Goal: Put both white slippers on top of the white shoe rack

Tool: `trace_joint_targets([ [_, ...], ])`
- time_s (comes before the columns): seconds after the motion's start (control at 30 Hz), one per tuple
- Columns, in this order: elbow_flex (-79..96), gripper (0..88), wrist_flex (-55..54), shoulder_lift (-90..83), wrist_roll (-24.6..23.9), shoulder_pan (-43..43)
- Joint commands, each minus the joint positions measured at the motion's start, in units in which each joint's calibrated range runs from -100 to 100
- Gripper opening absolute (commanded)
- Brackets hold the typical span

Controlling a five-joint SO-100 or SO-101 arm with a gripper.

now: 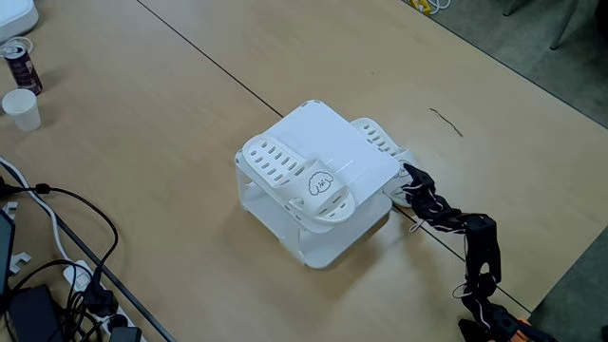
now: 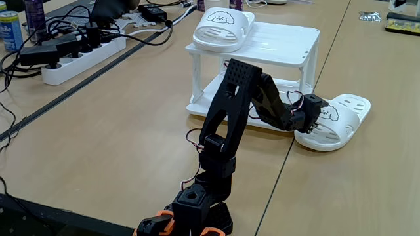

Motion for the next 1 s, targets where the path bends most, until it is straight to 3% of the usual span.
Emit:
trace_joint_targets([
  [0.0,-0.09,21.3,-0.38,-1.04,0.42,-0.32],
  [0.13,0.27,19.0,-0.38,-1.04,0.42,-0.4],
  [0.27,0.27,0.0,-0.3,-1.04,0.42,-0.4],
  [0.57,-1.08,0.7,-0.47,-1.88,0.42,1.0],
  [0.97,-7.49,0.7,0.14,-13.83,0.42,17.2],
])
